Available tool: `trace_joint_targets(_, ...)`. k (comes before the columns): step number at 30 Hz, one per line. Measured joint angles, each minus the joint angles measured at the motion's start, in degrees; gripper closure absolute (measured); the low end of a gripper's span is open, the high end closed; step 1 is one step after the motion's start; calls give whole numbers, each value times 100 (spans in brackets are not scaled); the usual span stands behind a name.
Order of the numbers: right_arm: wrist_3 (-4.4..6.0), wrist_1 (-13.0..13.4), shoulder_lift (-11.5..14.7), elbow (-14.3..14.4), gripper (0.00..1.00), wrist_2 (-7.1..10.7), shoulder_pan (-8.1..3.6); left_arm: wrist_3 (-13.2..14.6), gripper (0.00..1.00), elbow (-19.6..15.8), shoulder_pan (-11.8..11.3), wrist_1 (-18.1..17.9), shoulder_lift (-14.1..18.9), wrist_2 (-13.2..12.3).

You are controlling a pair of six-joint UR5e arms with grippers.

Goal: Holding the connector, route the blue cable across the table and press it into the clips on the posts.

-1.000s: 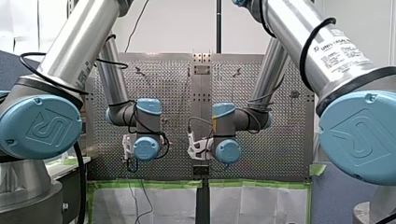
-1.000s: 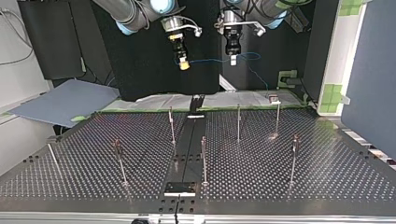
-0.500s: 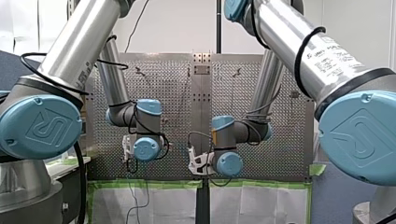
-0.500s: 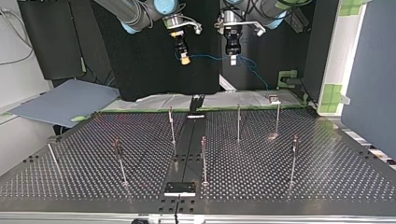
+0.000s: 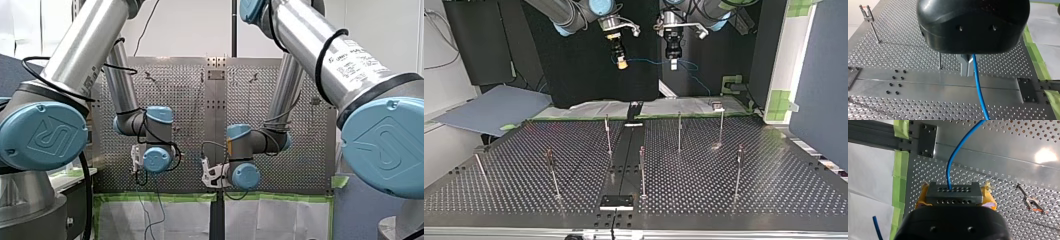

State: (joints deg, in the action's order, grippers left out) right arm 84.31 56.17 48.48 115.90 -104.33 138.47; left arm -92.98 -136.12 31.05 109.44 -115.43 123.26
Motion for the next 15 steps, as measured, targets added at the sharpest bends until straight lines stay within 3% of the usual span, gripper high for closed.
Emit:
trace_joint_targets(10, -9, -8, 7, -7, 100, 8, -8, 13, 100, -34, -36, 36, 35, 13)
trace_joint_targets(13, -79, -91, 89, -91, 100, 84, -80, -27, 100, -137, -100, 137, 138, 24)
trace_joint_targets(15, -68, -187, 186, -186, 100, 123, -111, -68, 100, -192, -126, 228, 226, 20)
